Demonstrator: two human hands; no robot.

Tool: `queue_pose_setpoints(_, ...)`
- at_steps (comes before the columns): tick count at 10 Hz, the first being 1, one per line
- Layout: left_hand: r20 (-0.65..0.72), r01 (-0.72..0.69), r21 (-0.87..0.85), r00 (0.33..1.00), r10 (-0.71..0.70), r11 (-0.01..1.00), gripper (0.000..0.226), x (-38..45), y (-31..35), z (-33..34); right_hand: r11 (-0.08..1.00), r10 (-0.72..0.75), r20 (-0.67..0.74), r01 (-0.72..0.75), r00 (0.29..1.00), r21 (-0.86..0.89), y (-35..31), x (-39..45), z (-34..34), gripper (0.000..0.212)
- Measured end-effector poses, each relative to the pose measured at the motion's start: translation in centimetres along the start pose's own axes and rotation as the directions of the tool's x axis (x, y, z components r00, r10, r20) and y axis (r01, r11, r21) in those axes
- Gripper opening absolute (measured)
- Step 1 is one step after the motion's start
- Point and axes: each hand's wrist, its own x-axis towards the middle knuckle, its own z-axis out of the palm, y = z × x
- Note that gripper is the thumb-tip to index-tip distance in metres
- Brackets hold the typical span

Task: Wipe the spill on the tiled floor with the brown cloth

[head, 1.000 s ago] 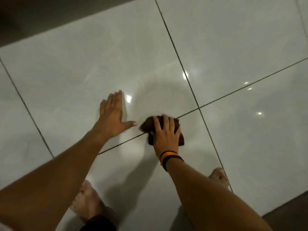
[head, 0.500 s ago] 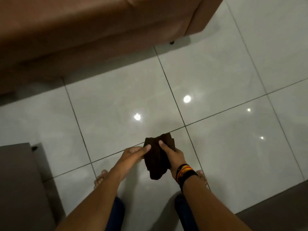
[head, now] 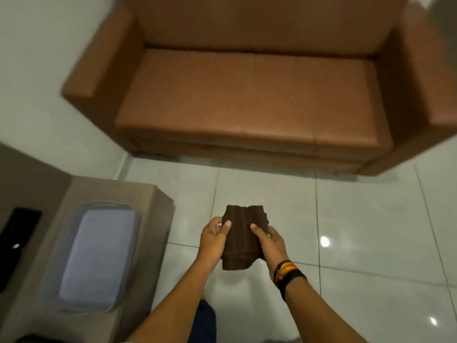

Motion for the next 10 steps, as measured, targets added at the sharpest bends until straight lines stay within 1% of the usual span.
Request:
queue_pose_setpoints(1, -0.16, -0.011, -0.051, 0.987, 0.002, 0.999, 0.018, -1.0, 0.1, -7.4, 0.987, 0.006, 0.135, 0.016, 0.991, -0.159, -0.9, -2.4, 6.7, 0.025)
queue_pose_setpoints(2, -0.291, 0.003, -0.11, 0.956, -0.035, 0.994, 0.011, -1.4, -0.6, -14.7, 0.955, 0.011, 0.22, 0.055, 0.975, -0.292, -0.7, -3.7, 14.0, 0.03)
queue_pose_setpoints(3, -0.4, 0.005, -0.159, 0.914, -0.069, 0.987, 0.025, -1.5, -2.2, -21.4, 0.909, 0.009, 0.26, 0.1, 0.965, -0.404, 0.8, -4.3, 21.4, 0.034)
queue_pose_setpoints(4, -0.511, 0.019, -0.254, 0.846, -0.151, 0.967, 0.028, -0.8, -6.1, -28.7, 0.83, 0.052, 0.323, 0.139, 0.945, -0.541, 3.8, -4.1, 30.5, 0.043)
queue_pose_setpoints(5, -0.551, 0.044, -0.266, 0.812, -0.19, 0.963, 0.031, -1.4, -7.4, -30.8, 0.753, 0.064, 0.353, 0.187, 0.933, -0.631, 4.9, -3.6, 33.9, 0.051)
queue_pose_setpoints(6, -0.598, 0.145, -0.212, 0.763, -0.246, 0.966, 0.035, -0.7, -11.8, -35.0, 0.657, 0.104, 0.401, 0.24, 0.91, -0.714, 8.6, -2.0, 39.2, 0.051)
queue_pose_setpoints(7, -0.559, 0.222, -0.297, 0.748, -0.357, 0.929, 0.042, -0.1, -15.6, -37.4, 0.581, 0.152, 0.44, 0.28, 0.885, -0.764, 11.7, -0.4, 43.2, 0.053)
queue_pose_setpoints(8, -0.512, 0.209, -0.32, 0.783, -0.355, 0.924, 0.048, 0.5, -18.1, -38.1, 0.579, 0.172, 0.401, 0.237, 0.9, -0.78, 14.3, 1.0, 44.6, 0.061)
queue_pose_setpoints(9, -0.575, 0.223, -0.123, 0.778, -0.252, 0.967, 0.064, 0.3, -17.9, -37.5, 0.601, 0.161, 0.405, 0.236, 0.9, -0.764, 14.0, 0.0, 43.9, 0.057)
queue_pose_setpoints(10, -0.676, 0.164, 0.261, 0.734, 0.059, 0.951, 0.067, 0.2, -14.2, -37.4, 0.656, 0.115, 0.435, 0.26, 0.893, -0.708, 12.2, -3.6, 39.5, 0.042)
